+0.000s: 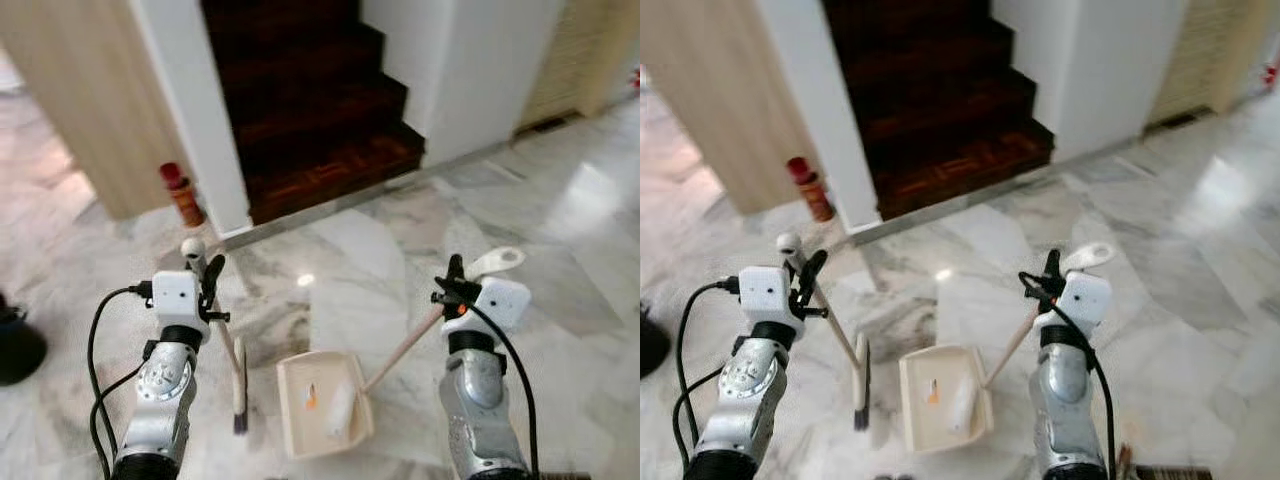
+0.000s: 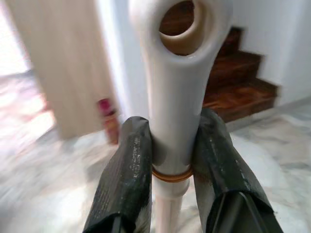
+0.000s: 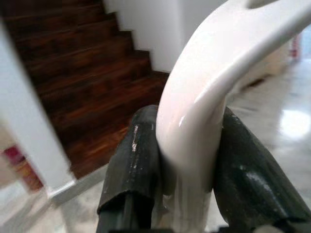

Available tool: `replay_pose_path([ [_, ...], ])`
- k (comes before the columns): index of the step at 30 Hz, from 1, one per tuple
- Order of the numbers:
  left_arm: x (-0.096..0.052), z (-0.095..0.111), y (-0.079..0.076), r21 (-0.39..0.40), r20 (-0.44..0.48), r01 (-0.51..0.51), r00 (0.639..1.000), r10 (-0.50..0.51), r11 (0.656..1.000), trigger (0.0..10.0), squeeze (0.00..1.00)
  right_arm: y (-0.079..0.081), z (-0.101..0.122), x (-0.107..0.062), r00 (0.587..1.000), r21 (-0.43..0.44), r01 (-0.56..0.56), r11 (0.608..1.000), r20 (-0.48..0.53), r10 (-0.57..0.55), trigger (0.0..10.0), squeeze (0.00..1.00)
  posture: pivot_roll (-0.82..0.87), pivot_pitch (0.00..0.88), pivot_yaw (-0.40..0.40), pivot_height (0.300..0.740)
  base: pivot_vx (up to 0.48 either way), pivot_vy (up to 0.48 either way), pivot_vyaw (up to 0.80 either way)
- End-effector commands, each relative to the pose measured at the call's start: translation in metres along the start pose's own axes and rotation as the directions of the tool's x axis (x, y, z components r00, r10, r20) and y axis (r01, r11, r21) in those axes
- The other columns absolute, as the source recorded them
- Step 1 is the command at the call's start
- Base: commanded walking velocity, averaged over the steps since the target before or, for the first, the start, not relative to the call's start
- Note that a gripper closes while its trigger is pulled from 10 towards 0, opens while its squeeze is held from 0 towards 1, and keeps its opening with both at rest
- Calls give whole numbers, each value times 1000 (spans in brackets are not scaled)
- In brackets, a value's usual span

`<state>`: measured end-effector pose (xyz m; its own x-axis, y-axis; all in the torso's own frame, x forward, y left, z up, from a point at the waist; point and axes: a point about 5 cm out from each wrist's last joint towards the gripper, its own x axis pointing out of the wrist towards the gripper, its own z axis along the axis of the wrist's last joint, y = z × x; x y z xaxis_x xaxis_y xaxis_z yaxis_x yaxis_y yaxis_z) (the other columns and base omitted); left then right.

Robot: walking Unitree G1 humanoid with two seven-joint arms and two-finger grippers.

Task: Sweep floor

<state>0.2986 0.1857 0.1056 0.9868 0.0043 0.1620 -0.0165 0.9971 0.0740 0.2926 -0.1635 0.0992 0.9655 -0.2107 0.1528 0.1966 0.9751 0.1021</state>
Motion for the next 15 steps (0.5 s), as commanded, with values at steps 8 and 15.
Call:
replay_pose_path([
  [8,1,7,5,3,27,-14,1000,14,1000,10000,0,9,9,3,999,35,-30,999,35,29,10000,0,-25,74,28,740,0,0,253],
  [15,1,7,5,-2,23,-15,1000,15,1000,10000,0,11,9,3,999,40,-38,998,32,37,10000,0,-23,74,28,740,0,406,0],
])
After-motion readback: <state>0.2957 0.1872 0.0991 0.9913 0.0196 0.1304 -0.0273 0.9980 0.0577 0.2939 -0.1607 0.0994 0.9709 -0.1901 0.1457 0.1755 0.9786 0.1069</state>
